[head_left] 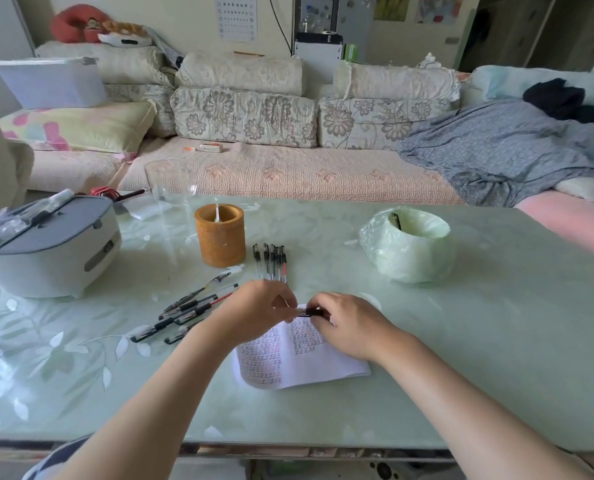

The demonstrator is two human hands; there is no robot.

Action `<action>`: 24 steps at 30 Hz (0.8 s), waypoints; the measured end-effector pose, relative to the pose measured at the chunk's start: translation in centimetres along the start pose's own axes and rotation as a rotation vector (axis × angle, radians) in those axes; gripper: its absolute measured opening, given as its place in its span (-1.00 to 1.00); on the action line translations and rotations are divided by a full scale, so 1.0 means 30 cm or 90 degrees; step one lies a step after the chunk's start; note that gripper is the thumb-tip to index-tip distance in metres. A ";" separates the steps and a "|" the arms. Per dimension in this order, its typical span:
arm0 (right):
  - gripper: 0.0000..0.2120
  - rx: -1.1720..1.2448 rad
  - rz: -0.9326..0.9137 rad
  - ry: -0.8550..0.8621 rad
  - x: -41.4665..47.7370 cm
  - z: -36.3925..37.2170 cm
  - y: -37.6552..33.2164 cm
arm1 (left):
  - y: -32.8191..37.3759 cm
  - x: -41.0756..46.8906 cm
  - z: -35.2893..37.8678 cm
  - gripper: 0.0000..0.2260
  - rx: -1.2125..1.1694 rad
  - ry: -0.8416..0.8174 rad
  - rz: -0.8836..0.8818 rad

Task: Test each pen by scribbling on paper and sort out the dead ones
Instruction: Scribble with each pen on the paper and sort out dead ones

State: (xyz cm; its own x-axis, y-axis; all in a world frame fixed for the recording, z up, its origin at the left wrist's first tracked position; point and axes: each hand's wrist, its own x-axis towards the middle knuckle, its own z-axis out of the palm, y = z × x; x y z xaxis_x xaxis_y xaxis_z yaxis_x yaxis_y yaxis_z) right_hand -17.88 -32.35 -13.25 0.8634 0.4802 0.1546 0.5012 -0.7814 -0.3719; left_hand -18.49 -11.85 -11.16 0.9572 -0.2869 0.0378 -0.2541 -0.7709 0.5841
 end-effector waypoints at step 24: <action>-0.72 0.007 0.060 -0.006 0.032 -0.002 0.038 | -0.004 0.075 0.040 -0.96 -0.115 0.058 0.029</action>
State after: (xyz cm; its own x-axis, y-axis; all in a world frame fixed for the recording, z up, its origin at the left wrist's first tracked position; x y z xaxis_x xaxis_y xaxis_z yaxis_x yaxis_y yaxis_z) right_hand -16.46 -32.80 -13.49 0.9059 0.4091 0.1093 0.4173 -0.8190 -0.3939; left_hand -16.47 -13.10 -12.10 0.9560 -0.2605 0.1351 -0.2759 -0.6410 0.7163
